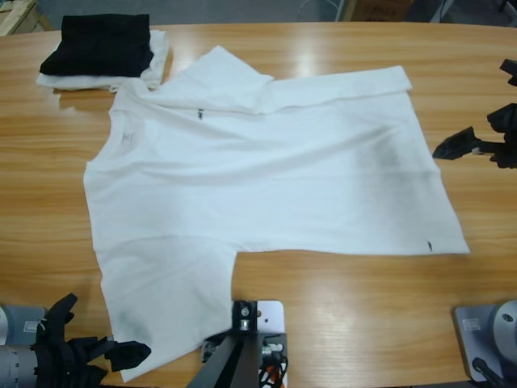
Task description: Fold clothes
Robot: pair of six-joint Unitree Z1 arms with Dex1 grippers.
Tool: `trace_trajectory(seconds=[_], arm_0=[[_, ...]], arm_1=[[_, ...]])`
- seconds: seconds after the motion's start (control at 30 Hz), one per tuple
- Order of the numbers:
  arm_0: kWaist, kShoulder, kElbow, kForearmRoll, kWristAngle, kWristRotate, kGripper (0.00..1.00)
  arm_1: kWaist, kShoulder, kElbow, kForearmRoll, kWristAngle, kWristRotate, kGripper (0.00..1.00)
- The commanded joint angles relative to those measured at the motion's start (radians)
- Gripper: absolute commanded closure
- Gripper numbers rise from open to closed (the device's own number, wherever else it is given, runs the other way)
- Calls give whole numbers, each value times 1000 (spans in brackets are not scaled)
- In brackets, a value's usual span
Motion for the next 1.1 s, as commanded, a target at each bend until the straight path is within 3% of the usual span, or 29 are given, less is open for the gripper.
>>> trace_trajectory(seconds=[0.03, 0.2, 0.23, 0.33, 0.37, 0.93, 1.0, 1.1], arm_0=[[-13, 108, 11, -79, -11, 0, 187], [-14, 142, 9, -115, -11, 2, 246], [-13, 148, 9, -115, -10, 2, 343], [-14, 172, 8, -119, -11, 10, 938], [-14, 174, 8, -119, -10, 10, 995], [-14, 122, 24, -64, 19, -8, 1000], [-14, 103, 19, -64, 26, 1, 1000], [-1, 74, 11, -63, 29, 18, 1000]], arm_1=[[4, -13, 34, -15, -14, 4, 0], [0, -12, 34, -16, -12, 1, 0], [-1, -14, 34, -16, -12, 0, 0], [-2, -15, 38, -16, -14, -1, 0], [-3, -17, 41, -16, -13, -2, 0], [-16, -28, 99, -62, 1, 5, 0], [-18, -77, 132, -69, -4, 111, 0], [-18, -181, 289, -166, 16, 462, 0]])
